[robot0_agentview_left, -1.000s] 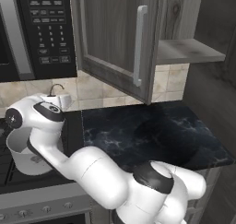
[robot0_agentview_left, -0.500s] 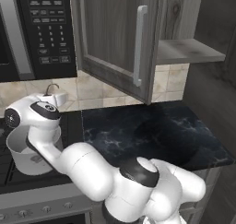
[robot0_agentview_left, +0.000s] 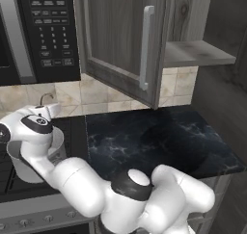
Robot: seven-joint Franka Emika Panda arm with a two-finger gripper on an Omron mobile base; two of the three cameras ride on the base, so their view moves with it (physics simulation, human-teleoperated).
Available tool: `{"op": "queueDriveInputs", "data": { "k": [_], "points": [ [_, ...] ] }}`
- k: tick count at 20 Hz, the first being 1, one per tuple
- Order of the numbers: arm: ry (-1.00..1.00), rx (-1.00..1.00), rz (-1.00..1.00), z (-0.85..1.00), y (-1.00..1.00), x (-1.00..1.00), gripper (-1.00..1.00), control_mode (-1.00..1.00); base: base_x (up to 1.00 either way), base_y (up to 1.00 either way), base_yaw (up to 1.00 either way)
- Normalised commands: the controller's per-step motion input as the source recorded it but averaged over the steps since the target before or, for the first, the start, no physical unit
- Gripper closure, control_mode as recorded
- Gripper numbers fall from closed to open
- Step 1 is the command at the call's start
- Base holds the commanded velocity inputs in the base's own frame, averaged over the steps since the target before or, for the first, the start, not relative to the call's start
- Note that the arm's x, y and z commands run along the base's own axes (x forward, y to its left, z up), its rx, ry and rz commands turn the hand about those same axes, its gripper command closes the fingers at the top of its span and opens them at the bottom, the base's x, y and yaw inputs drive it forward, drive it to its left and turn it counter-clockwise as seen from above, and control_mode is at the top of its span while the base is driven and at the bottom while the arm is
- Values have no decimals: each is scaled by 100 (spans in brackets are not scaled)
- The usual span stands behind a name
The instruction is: Open the cabinet and move the ladle to the pot. Then close the cabinet.
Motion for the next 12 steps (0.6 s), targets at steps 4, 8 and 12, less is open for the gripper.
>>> {"op": "queueDriveInputs", "data": {
  "k": [4, 8, 12],
  "points": [
    [0, -5, 0, -29, 25, 3, 100, -100, 0, 0, 0],
    [0, -6, 0, -36, 29, 15, 100, -100, 0, 0, 0],
    [0, -4, 0, -24, 28, 21, 100, -100, 0, 0, 0]
  ]
}}
